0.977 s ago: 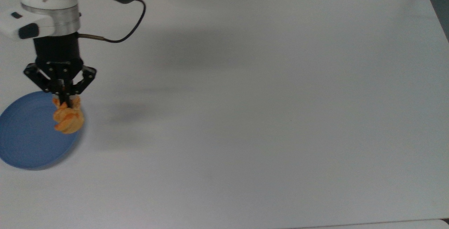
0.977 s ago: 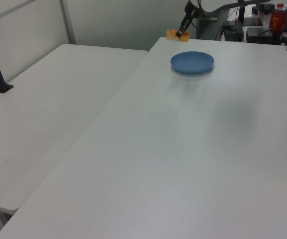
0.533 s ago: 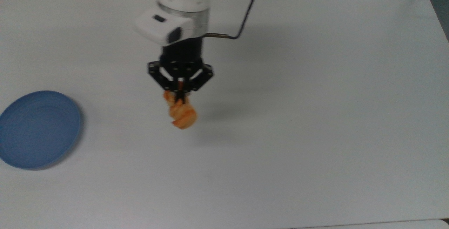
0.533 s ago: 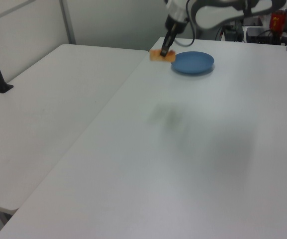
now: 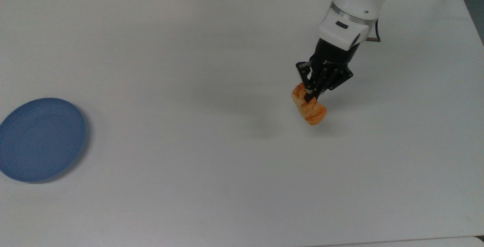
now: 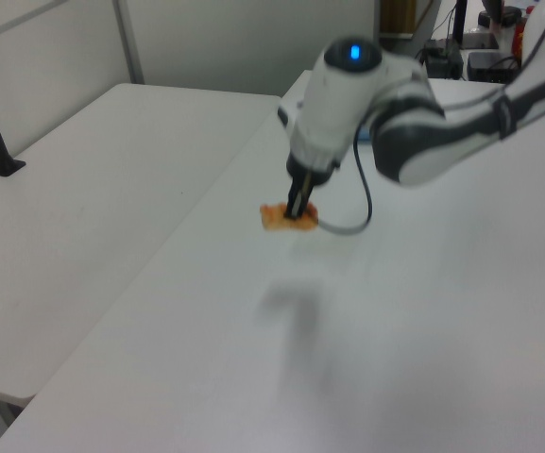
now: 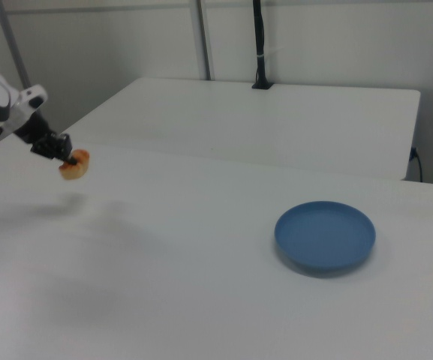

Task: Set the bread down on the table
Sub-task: 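Lower the bread roll onto the bare table and open the gripper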

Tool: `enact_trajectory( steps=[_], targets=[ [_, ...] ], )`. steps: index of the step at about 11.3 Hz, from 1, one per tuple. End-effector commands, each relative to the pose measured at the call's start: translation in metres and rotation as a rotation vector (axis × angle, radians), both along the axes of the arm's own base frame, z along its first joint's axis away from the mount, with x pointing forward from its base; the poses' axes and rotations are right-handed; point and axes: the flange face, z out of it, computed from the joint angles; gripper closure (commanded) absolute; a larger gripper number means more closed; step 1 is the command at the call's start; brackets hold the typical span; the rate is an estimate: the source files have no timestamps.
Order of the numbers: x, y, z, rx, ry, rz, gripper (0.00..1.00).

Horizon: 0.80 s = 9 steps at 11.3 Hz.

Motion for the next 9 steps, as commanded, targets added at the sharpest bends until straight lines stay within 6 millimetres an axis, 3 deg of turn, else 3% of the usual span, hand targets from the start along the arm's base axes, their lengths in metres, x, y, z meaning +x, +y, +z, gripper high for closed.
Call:
enact_trajectory(
  steps=[1,3,5,9],
  targets=[
    [-0.03,0.065,-0.029,0.009,-0.012,-0.026,0.96],
    [-0.05,0.102,-0.031,0.075,-0.036,-0.113,0.96],
    [-0.061,0.126,-0.057,0.062,-0.022,-0.08,0.94],
    [-0.072,0.147,-0.092,0.038,-0.048,-0.101,0.93]
  ],
)
